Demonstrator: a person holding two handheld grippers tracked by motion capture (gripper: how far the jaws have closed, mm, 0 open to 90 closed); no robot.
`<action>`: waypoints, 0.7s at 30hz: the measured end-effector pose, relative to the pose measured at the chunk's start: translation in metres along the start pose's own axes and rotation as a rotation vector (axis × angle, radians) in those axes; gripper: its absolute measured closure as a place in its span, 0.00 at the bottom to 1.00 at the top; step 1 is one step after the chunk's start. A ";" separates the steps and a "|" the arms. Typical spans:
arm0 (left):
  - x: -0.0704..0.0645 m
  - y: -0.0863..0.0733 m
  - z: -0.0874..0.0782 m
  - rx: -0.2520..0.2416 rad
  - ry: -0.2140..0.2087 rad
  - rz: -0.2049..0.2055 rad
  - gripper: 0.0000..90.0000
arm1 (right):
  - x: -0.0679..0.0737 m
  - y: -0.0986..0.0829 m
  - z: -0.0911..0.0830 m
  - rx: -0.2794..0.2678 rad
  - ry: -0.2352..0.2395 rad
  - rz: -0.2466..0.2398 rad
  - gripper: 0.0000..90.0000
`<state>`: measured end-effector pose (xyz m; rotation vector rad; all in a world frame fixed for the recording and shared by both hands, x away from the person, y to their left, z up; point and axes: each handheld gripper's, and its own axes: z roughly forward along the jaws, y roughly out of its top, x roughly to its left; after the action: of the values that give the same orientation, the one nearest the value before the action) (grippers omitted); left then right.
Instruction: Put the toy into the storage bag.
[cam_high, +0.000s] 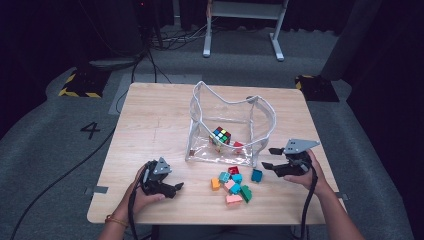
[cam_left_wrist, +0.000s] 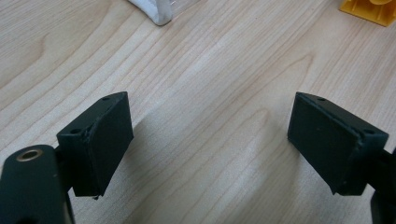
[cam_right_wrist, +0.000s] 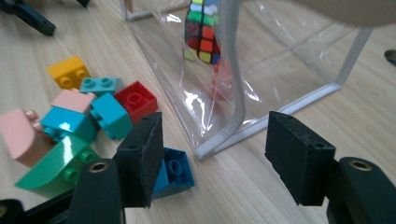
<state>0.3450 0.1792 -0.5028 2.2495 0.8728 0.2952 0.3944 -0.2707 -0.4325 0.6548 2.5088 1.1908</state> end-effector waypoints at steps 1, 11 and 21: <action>0.000 0.000 0.000 -0.002 0.000 0.001 0.16 | 0.000 -0.001 0.004 0.003 0.002 0.000 0.42; 0.000 0.000 0.000 -0.001 0.001 0.001 0.16 | -0.008 -0.018 0.041 0.061 0.023 0.029 0.51; 0.000 0.000 0.000 -0.001 0.001 0.001 0.16 | 0.007 -0.027 0.026 0.059 0.090 0.010 0.47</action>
<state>0.3450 0.1792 -0.5028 2.2488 0.8715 0.2969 0.3924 -0.2651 -0.4705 0.6432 2.6266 1.1788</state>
